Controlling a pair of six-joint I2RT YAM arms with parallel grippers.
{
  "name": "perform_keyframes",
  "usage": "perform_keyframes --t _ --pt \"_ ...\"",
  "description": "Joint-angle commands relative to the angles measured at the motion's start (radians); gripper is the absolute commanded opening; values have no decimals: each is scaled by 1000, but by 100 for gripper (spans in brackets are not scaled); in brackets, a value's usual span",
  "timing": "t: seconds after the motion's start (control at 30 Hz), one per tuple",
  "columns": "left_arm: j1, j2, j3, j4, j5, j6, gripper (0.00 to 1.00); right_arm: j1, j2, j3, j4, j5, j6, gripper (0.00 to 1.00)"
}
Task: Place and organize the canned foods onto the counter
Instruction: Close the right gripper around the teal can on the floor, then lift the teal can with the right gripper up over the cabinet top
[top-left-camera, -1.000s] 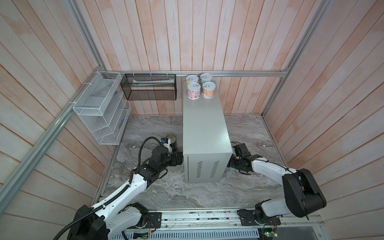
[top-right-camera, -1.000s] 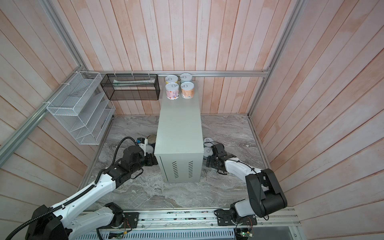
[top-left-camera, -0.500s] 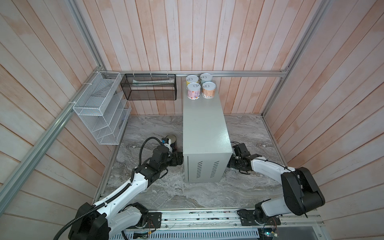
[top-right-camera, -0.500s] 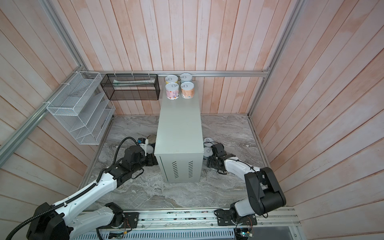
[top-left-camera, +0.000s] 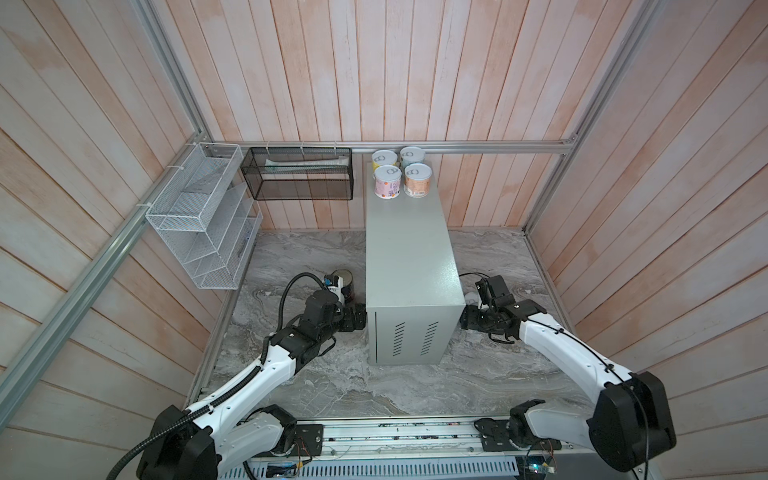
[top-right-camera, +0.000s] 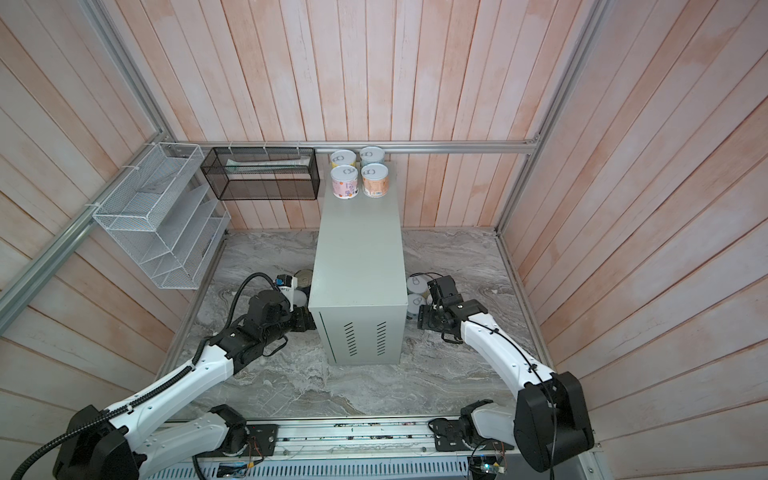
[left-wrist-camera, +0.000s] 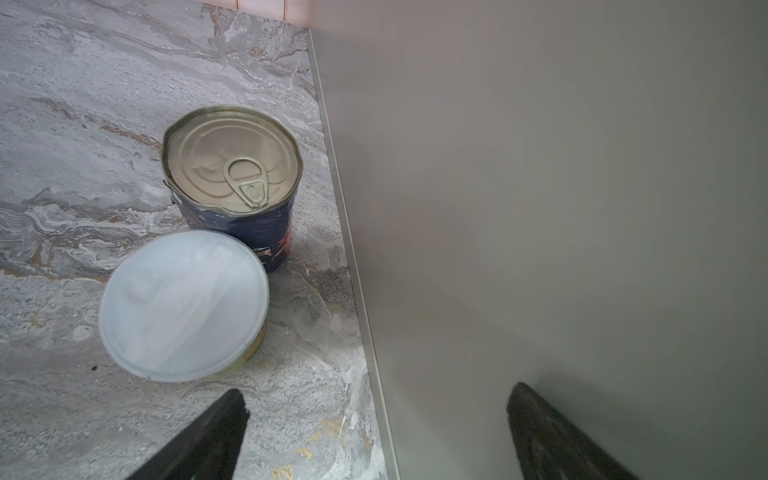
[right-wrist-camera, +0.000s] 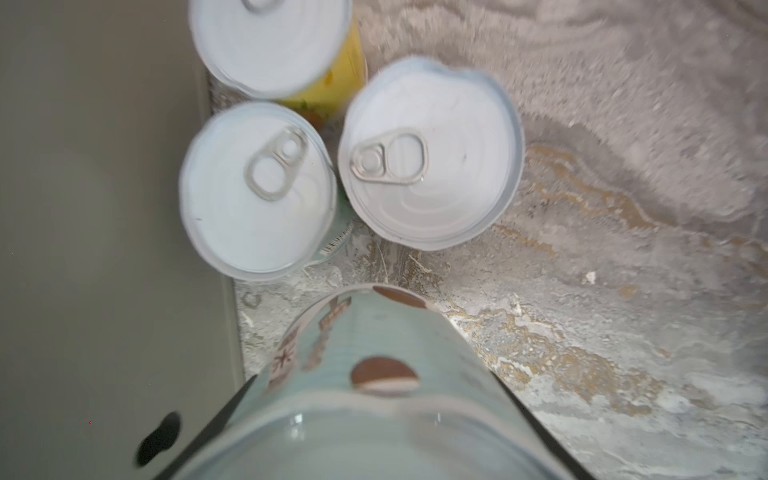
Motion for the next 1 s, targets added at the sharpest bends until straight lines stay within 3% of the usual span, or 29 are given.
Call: perform_keyframes --t 0.0,0.33,0.53,0.97 --pt "1 -14 37 -8 4 24 100 3 -55 117 -101 33 -65 0" --pt "12 -21 46 -23 0 41 100 -8 10 543 -321 108 -194 0" --pt "21 -34 42 -27 -2 44 100 1 66 824 -384 93 -212 0" --pt "20 -32 41 -19 3 43 100 285 376 1384 -551 233 -247 0"
